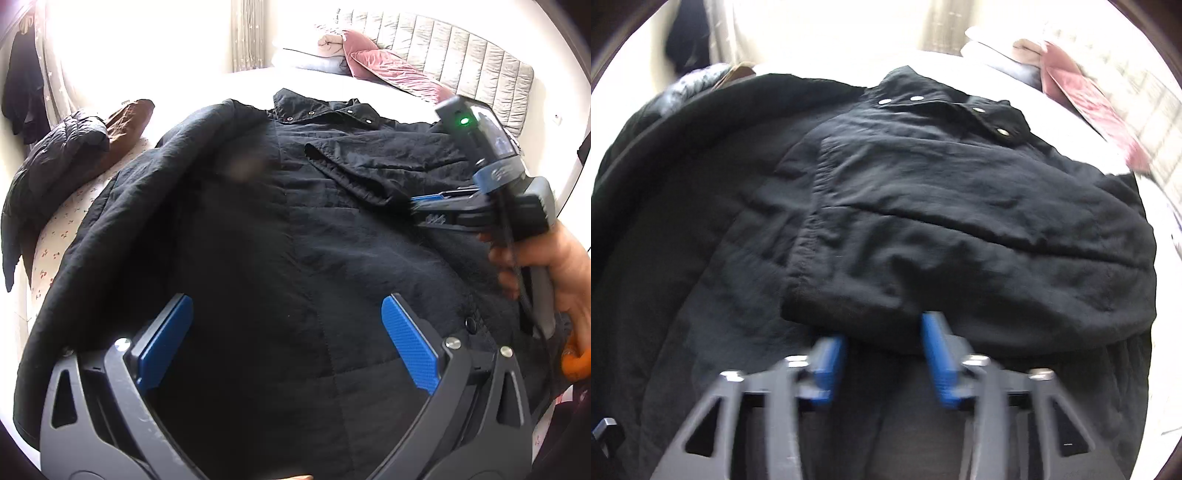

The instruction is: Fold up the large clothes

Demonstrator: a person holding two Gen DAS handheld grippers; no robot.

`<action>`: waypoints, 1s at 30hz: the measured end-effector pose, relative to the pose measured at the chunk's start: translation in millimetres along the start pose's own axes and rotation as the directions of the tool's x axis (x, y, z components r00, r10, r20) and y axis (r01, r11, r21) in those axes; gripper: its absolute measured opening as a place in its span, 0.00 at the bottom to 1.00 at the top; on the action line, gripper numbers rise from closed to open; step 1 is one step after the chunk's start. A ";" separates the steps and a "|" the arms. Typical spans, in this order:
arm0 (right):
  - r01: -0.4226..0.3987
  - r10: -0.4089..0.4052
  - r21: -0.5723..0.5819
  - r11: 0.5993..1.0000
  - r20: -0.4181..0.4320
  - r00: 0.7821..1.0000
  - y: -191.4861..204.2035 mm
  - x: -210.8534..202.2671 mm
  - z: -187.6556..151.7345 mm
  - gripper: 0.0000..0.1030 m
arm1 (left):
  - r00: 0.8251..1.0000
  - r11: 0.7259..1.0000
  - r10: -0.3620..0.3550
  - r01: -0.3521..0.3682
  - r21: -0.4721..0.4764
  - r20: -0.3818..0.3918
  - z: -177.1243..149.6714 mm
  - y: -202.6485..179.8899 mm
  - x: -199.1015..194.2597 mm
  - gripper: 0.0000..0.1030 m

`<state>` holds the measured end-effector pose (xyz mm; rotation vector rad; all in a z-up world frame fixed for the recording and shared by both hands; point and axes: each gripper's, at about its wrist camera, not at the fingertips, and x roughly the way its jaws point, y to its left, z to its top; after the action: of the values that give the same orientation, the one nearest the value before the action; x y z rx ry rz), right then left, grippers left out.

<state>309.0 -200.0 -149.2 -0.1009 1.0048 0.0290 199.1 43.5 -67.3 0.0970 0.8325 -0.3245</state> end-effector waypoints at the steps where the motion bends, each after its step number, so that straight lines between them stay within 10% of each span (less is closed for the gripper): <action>1: -0.016 0.016 0.017 1.000 0.008 1.000 -6.7 -5.3 0.3 0.10 | 1.000 1.000 -0.002 0.002 -0.001 0.001 0.0 0.2 -0.2 0.99; 17: 0.210 -0.292 0.331 0.920 0.220 0.931 -213.1 -155.3 7.2 0.05 | 0.999 0.998 -0.048 0.049 -0.038 0.015 -0.1 4.1 -4.0 0.99; 23: 0.383 -0.522 0.487 0.785 0.186 0.833 -314.2 -193.7 -4.7 0.05 | 0.998 0.996 -0.066 0.066 -0.054 0.005 -1.0 4.1 -1.6 0.99; 28: 0.587 -0.726 0.581 0.564 0.010 0.688 -393.9 -187.7 -23.8 0.05 | 0.998 0.997 -0.058 0.058 -0.045 -0.007 -2.5 1.2 2.2 0.99; 30: 0.626 -0.723 0.609 0.487 -0.122 0.681 -431.4 -170.7 -43.8 0.11 | 0.998 0.998 -0.055 0.054 -0.038 -0.013 -3.1 -0.2 3.8 0.99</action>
<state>211.3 -629.8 2.3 0.1085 0.7117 -1.0304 199.2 43.0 -72.2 0.0415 0.8558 -0.3596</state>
